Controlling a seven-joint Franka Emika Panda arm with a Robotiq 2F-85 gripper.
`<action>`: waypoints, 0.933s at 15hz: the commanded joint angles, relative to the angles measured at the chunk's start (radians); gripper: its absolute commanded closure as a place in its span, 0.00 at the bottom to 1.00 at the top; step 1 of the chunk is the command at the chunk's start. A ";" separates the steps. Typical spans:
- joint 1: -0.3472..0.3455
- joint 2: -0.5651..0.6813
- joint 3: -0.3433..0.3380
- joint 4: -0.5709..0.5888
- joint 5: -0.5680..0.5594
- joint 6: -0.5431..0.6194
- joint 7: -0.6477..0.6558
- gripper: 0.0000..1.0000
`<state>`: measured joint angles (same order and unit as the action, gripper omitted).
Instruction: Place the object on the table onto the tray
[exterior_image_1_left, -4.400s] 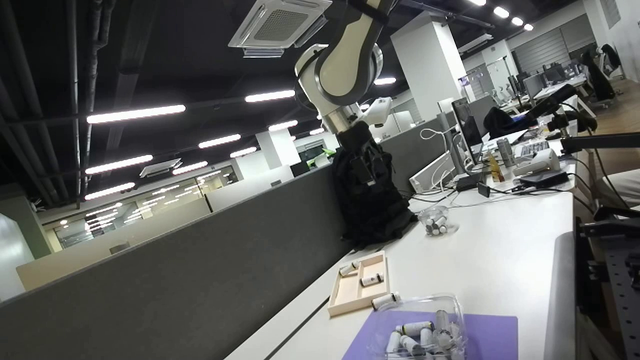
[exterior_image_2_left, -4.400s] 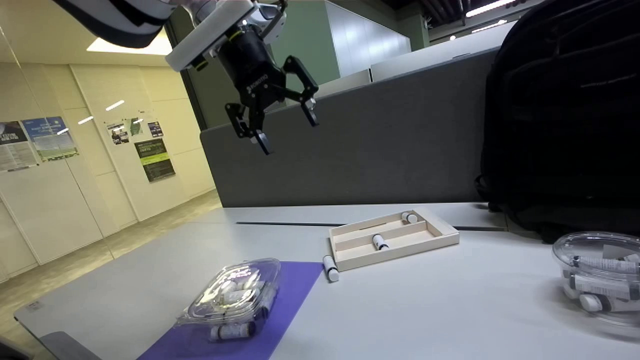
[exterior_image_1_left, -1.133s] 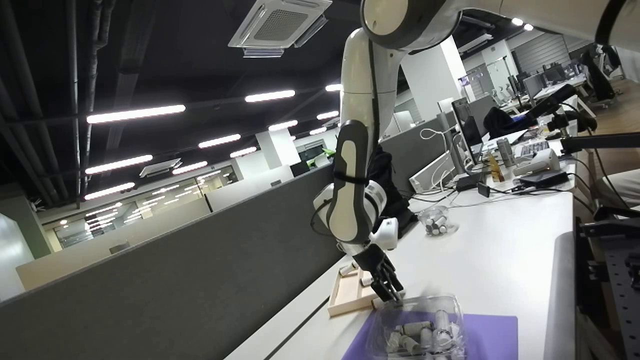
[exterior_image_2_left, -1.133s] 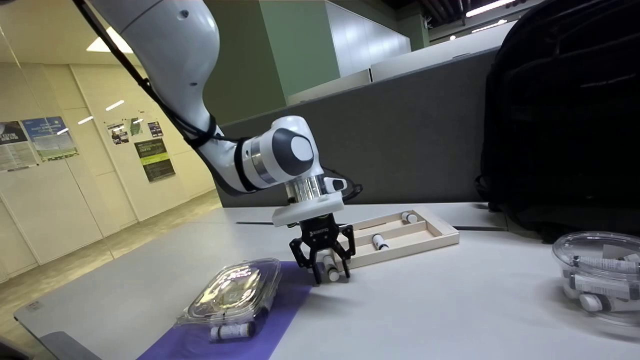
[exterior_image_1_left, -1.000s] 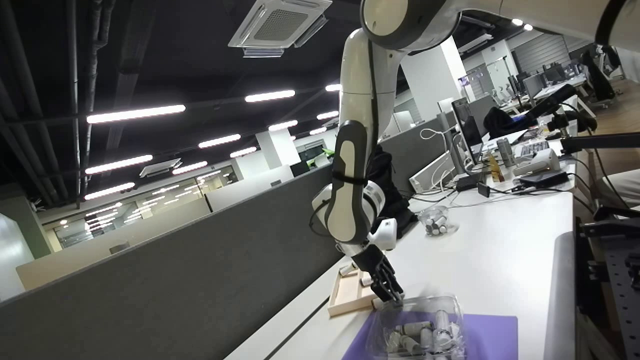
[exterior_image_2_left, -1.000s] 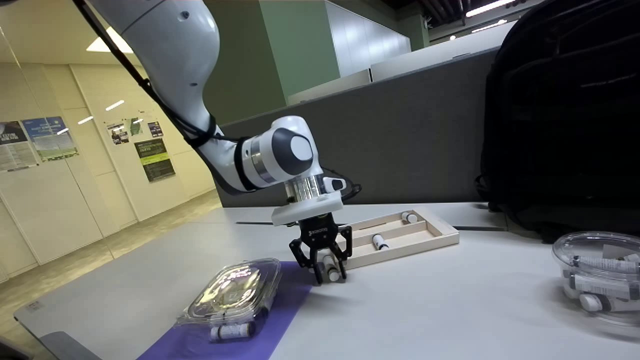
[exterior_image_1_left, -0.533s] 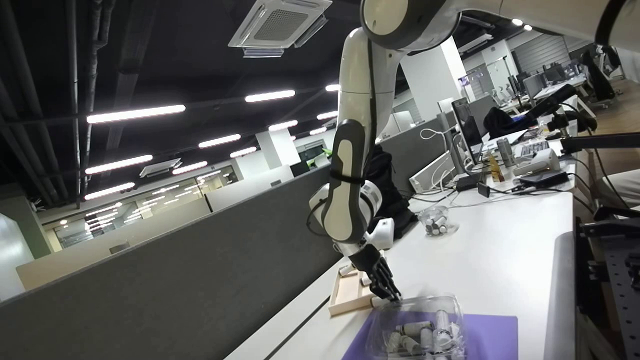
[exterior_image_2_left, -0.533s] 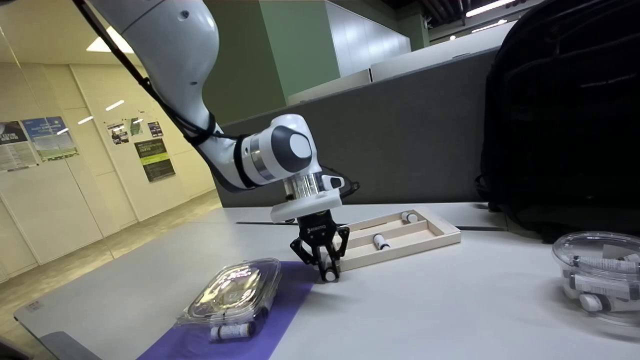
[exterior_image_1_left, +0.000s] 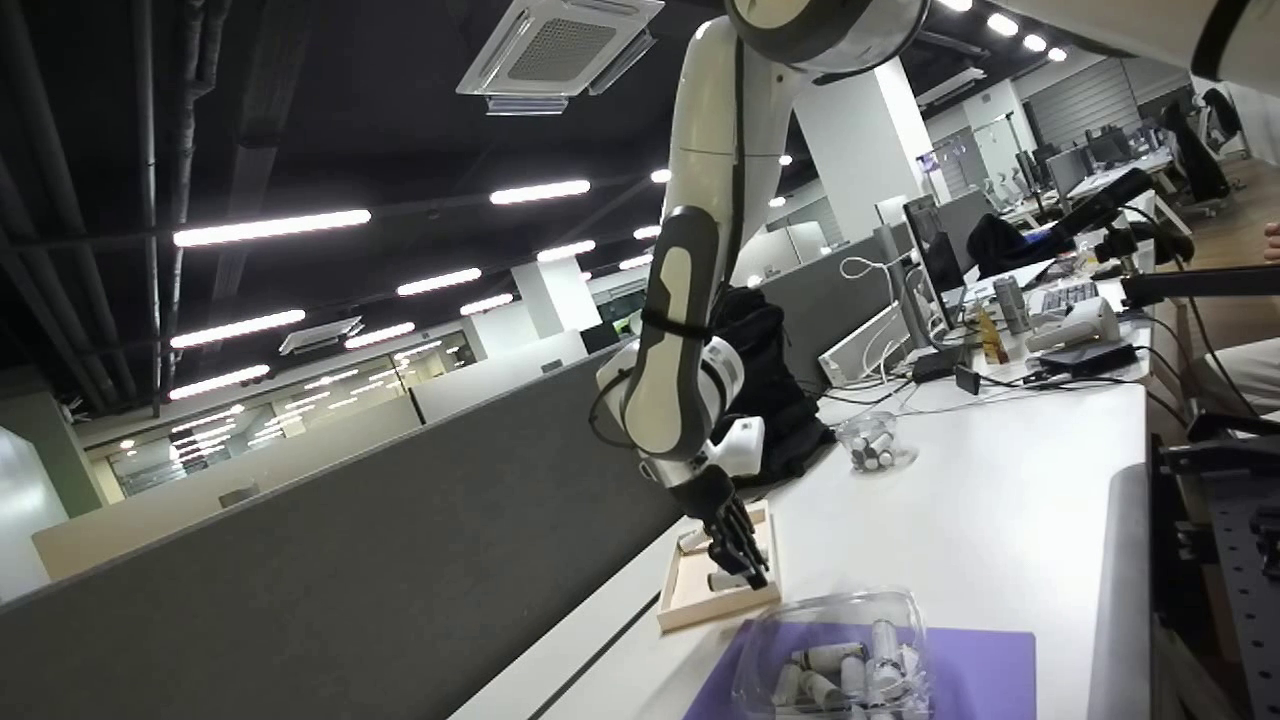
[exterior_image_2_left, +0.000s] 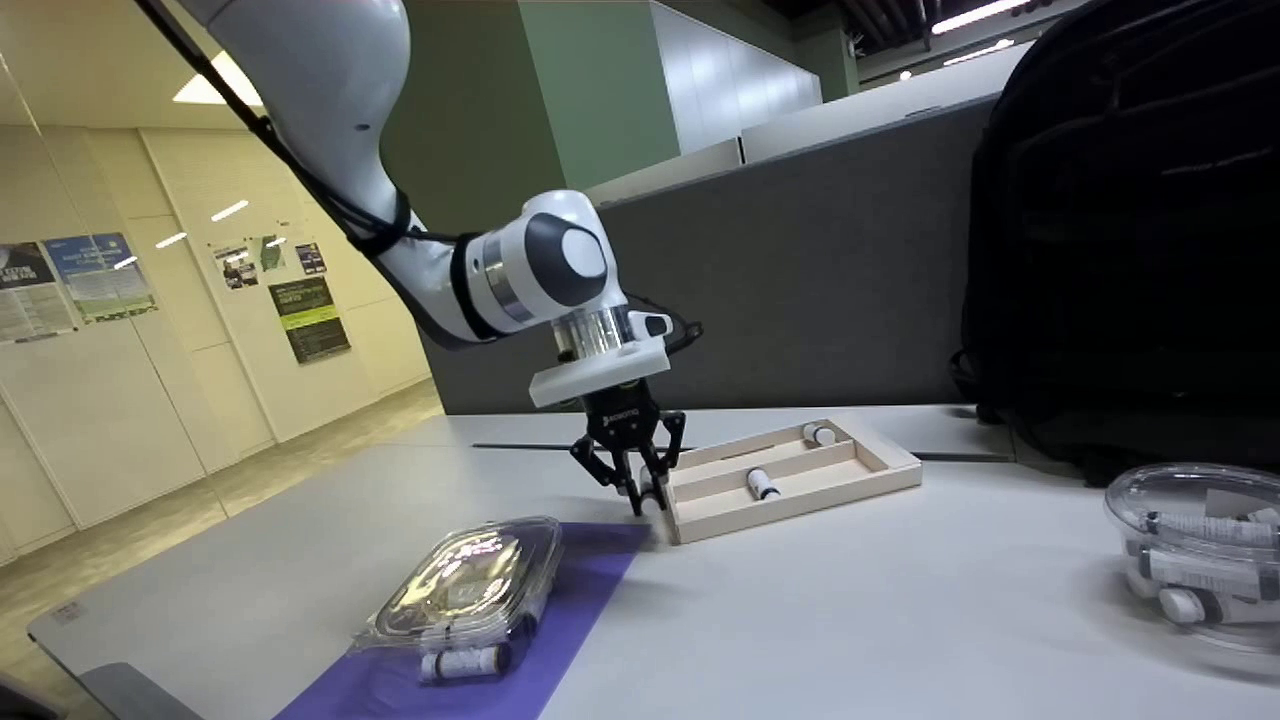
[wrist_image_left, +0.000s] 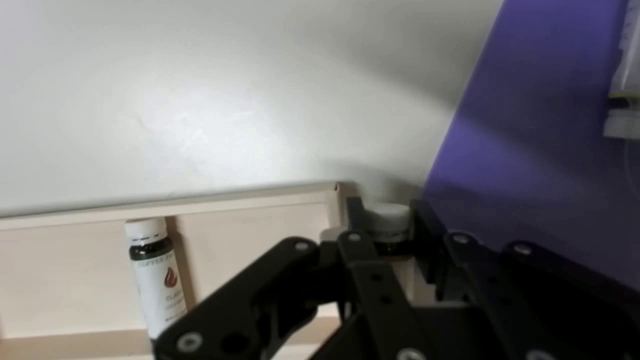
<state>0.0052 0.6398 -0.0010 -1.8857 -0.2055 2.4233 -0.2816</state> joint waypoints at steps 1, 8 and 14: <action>-0.020 -0.057 0.002 -0.013 0.011 -0.004 0.015 0.93; -0.055 -0.007 -0.019 0.044 0.093 -0.048 0.087 0.93; -0.066 0.053 -0.014 0.088 0.212 -0.073 0.193 0.93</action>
<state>-0.0552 0.6592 -0.0221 -1.8543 -0.0361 2.3894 -0.1692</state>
